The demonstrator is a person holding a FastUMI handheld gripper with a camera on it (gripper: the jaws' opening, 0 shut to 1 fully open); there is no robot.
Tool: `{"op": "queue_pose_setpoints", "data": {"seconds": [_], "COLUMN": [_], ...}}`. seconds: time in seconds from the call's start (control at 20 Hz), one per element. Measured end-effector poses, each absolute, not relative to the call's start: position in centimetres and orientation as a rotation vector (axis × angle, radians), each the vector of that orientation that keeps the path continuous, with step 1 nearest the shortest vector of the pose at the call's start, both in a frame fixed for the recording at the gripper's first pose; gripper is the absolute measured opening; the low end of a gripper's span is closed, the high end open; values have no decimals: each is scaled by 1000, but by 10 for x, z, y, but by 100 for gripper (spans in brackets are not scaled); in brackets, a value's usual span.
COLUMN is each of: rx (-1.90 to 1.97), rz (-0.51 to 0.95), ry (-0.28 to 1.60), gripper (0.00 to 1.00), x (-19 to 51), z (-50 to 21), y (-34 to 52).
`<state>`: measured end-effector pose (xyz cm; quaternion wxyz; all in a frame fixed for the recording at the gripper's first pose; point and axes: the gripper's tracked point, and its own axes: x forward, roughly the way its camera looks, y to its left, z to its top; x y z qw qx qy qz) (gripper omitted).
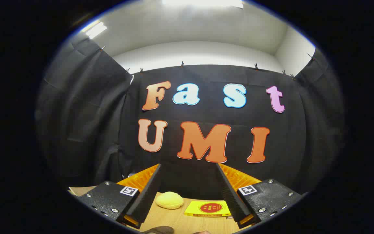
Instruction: Open the storage box then place both shoes into the box .Put the left shoe in first, then the right shoe, with the right side of both shoes facing outward in a uniform manner.
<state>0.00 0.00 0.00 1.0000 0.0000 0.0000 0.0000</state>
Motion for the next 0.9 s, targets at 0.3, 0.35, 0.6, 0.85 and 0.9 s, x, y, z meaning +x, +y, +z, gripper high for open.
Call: {"op": "queue_pose_setpoints", "data": {"seconds": [0.3, 0.35, 0.6, 0.85, 0.9], "rx": [3, 3, 28, 103, 126], "rz": [-5, -8, -22, 18, 33], "ry": [-15, -10, 48, 134, 152], "gripper": [96, 96, 96, 96, 97], "x": [-2, -1, -1, 2, 3], "z": [8, 6, -13, -38, -42], "y": [-2, -5, -10, 0, 5]}}
